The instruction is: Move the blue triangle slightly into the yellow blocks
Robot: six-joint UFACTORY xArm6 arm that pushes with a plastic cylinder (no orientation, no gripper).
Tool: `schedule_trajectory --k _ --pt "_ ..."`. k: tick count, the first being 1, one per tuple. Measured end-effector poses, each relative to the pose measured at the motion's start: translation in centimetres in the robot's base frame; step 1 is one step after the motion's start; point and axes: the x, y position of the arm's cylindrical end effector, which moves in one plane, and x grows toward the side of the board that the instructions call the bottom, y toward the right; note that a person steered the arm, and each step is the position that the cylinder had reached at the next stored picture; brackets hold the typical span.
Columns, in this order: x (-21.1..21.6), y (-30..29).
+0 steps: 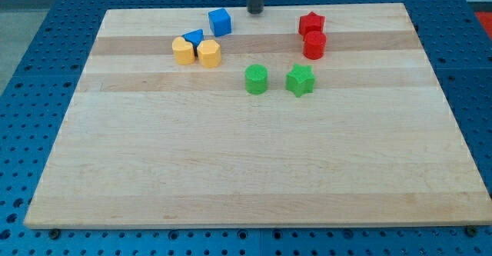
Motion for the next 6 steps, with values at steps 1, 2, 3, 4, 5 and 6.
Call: schedule_trajectory --k 1,2,3,4,5,6 --pt "0.8 -4.7" --pt "3.5 -8.1" --pt "6.3 -9.8" --pt "8.4 -9.9" --pt "7.1 -9.9" --pt "1.8 -9.9"
